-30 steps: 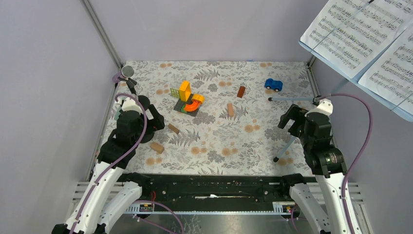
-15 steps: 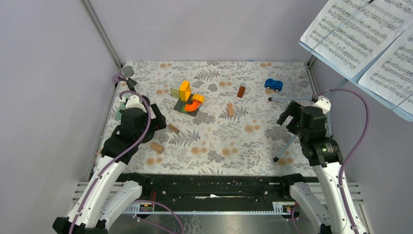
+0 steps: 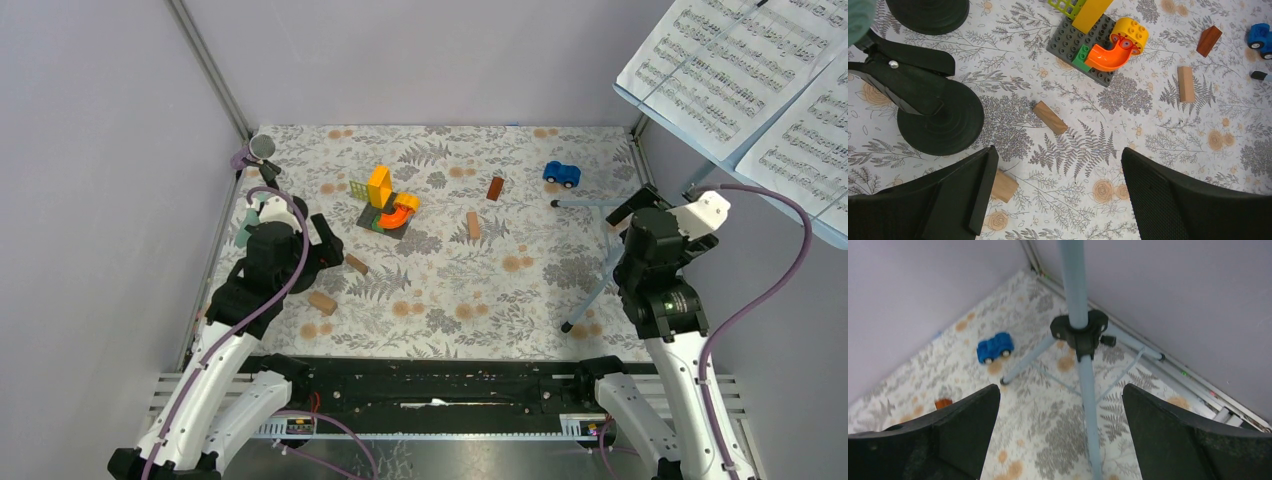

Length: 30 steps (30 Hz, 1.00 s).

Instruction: Pack up the instrument practice props

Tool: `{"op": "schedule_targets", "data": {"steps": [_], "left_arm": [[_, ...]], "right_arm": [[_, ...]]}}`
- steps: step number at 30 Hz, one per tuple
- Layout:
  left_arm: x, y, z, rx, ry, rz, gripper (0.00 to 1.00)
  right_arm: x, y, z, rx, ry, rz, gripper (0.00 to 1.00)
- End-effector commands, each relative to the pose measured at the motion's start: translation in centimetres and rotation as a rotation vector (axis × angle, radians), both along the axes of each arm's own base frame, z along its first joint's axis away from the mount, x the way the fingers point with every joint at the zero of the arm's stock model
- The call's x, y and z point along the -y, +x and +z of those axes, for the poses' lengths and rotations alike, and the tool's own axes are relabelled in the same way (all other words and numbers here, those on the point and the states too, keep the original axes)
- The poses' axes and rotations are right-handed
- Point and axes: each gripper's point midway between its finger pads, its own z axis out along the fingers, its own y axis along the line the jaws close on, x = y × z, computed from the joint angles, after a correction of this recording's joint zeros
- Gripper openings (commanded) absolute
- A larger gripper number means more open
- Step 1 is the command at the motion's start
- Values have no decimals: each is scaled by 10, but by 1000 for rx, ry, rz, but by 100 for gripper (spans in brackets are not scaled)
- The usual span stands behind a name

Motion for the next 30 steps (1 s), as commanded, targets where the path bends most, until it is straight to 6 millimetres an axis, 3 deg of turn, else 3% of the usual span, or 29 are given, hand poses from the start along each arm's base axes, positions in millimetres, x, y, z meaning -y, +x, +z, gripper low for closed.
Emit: {"op": "schedule_targets", "data": {"steps": [1,9,16,21,26,30], "left_arm": [[4,5,14,67,-21,-24,99],[25,-7,46,144,-80,-163,99],[24,-8,34,134,-72,-164,99],[23,-10,38,164,-76,-162,99],[24,-11,40,173,-79,-168,98],[27,-11,41,175,-84,-188,95]], "right_arm": [[27,3,47,236,-89,-165,100],[44,17,53,221,-338,-242,100],[50,47,47,182,-434,-253,100],[59,79,60,175,-471,-229,100],[77,85,63,197,-451,-273,98],[90,92,51,180,-441,-288,94]]}}
